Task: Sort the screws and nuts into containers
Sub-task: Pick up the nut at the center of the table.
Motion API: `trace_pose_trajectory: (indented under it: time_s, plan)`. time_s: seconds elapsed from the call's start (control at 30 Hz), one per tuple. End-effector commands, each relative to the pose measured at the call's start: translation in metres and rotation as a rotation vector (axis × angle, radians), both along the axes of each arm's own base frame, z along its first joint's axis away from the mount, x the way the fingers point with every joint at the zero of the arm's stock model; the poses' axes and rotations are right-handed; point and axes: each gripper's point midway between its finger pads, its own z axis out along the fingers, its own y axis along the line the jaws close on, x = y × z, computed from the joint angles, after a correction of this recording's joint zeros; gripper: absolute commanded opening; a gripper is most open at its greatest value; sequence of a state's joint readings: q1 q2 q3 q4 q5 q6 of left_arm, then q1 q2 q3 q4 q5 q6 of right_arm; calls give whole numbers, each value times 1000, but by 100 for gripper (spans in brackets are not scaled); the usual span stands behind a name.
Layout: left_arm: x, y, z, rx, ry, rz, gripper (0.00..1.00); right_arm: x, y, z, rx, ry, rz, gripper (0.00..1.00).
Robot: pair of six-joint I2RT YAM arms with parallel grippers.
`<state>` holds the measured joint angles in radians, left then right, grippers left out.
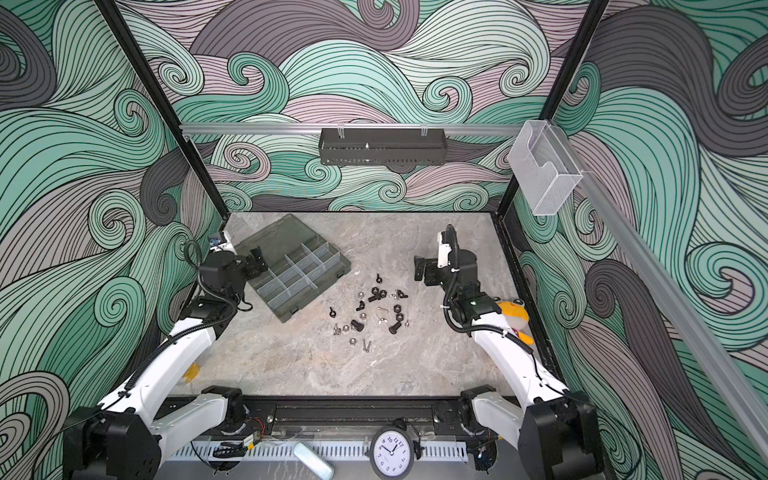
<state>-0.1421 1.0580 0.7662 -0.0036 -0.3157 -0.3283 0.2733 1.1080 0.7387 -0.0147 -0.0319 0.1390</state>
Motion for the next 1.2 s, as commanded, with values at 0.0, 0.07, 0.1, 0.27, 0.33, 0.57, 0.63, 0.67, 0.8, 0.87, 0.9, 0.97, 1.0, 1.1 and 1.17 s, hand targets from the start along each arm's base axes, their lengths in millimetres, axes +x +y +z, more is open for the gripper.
trace_pose_trajectory:
  time_s: [0.0, 0.07, 0.1, 0.27, 0.33, 0.57, 0.63, 0.67, 0.8, 0.87, 0.9, 0.97, 1.0, 1.1, 1.17]
  plan:
    - [-15, -48, -42, -113, 292, -189, 84, -40, 26, -28, 55, 198, 122, 99]
    - [-27, -93, -57, -223, 445, -383, 73, -59, 41, -35, 86, 240, 183, 99]
    - [-36, -113, -64, -266, 533, -450, 69, -69, 49, -37, 97, 259, 211, 99]
    - [-79, -188, -110, -293, 891, -636, 54, -115, 96, -34, 116, 301, 396, 99]
    - [-93, -202, -130, -251, 1009, -633, 43, -129, 108, -31, 90, 295, 437, 99]
    - [-111, -222, -163, -147, 1092, -540, 38, -152, 118, -44, 101, 319, 485, 99]
    - [-110, -223, -171, -144, 1103, -519, 38, -158, 120, -47, 104, 331, 510, 99]
    - [-107, -223, -174, -139, 1098, -508, 38, -160, 122, -48, 102, 334, 525, 99]
    - [-97, -222, -183, -113, 1103, -466, 36, -168, 126, -49, 64, 341, 563, 99]
    - [-94, -218, -190, -91, 1125, -433, 35, -171, 130, -44, 57, 325, 592, 99]
    - [-93, -218, -194, -82, 1130, -428, 35, -174, 132, -43, 53, 319, 605, 99]
    - [-89, -220, -198, -80, 1123, -427, 35, -176, 135, -42, 44, 311, 617, 99]
    - [-87, -221, -199, -81, 1118, -430, 35, -177, 137, -43, 41, 313, 621, 99]
    - [-83, -223, -201, -79, 1111, -426, 34, -178, 141, -45, 33, 320, 632, 99]
    - [-82, -223, -203, -73, 1118, -423, 33, -176, 142, -47, 26, 324, 631, 99]
